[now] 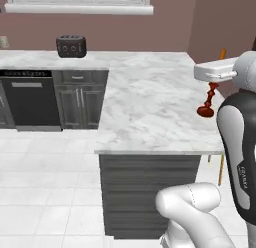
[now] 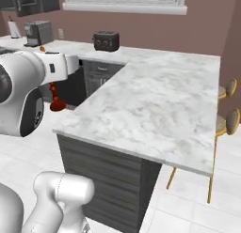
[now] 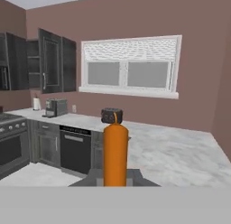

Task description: Get the candle and the liquor from the cabinet and move them to the dining counter.

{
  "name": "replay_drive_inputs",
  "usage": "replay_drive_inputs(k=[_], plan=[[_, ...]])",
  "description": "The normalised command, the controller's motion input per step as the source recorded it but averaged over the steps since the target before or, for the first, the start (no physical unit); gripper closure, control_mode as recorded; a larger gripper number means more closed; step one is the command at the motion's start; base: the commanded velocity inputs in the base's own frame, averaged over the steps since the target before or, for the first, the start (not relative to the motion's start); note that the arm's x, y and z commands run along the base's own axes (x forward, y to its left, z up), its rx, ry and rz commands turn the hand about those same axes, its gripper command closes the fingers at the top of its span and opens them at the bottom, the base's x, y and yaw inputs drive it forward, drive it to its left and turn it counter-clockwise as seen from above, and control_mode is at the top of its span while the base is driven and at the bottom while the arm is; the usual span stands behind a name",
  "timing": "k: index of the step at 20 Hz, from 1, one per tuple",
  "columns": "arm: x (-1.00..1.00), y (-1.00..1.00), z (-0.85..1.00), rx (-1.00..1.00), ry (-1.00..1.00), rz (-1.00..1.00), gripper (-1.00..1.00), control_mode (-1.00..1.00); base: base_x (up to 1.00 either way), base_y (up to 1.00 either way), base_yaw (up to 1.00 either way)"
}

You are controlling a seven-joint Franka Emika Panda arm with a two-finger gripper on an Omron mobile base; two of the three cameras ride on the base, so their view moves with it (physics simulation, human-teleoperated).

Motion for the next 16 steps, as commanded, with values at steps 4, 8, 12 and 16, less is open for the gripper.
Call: replay_drive_inputs(k=[4, 8, 12, 16], plan=[[0.00, 0.00, 0.00, 0.00, 0.00, 0.00, 1.00, 1.00, -0.74, -0.99, 0.01], [0.00, 0.00, 0.00, 0.00, 0.00, 0.00, 1.00, 1.00, -0.35, -1.00, 0.00], [0.00, 0.00, 0.00, 0.00, 0.00, 0.00, 1.00, 1.00, 0.02, -1.00, 0.18], [0.00, 0.00, 0.00, 0.00, 0.00, 0.00, 1.00, 1.00, 0.22, -1.00, 0.44]])
